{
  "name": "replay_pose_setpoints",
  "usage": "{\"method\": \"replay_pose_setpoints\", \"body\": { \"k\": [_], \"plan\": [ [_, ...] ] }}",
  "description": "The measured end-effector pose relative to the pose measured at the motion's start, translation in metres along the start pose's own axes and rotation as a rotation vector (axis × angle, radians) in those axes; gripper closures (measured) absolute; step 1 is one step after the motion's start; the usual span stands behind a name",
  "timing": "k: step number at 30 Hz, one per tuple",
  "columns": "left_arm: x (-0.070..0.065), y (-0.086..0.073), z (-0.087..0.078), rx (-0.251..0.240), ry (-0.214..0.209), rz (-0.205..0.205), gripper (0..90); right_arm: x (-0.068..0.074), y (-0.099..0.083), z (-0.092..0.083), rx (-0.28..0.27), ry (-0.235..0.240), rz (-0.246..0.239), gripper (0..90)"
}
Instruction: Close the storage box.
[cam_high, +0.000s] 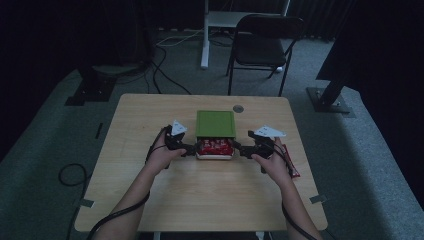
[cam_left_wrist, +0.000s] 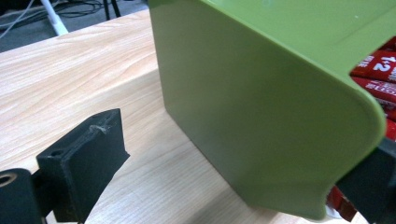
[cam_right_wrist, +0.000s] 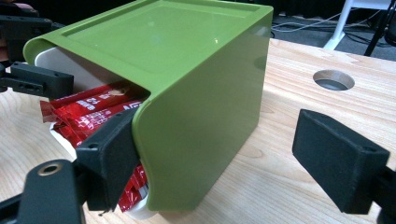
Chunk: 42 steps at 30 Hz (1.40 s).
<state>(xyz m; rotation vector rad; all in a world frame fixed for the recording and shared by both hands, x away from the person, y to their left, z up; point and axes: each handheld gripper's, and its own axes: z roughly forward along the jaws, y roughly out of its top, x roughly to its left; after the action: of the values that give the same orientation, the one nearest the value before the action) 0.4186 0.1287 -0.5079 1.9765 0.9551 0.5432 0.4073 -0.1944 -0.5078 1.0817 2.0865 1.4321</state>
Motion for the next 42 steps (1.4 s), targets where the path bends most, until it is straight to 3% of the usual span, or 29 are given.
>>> {"method": "replay_pose_setpoints", "body": {
  "k": [4,9,15,27,42],
  "plan": [
    [0.001,0.000,0.001,-0.001,-0.006,-0.006,3.8,0.000,0.000,0.000,0.003,-0.007,0.002,13.9],
    [-0.001,0.000,0.000,-0.010,-0.018,-0.010,5.4,0.002,0.001,-0.001,0.007,-0.002,0.004,18.8],
    [-0.007,0.005,-0.005,-0.027,-0.057,-0.002,5.3,0.007,0.005,-0.004,-0.025,0.013,0.005,18.4],
    [-0.010,0.004,-0.013,-0.013,-0.051,0.007,5.3,0.008,0.006,-0.017,-0.029,0.014,-0.021,18.4],
    [-0.010,-0.003,-0.026,-0.018,-0.049,-0.003,5.3,0.002,-0.001,-0.034,-0.027,-0.005,-0.012,18.5]
  ]
}}
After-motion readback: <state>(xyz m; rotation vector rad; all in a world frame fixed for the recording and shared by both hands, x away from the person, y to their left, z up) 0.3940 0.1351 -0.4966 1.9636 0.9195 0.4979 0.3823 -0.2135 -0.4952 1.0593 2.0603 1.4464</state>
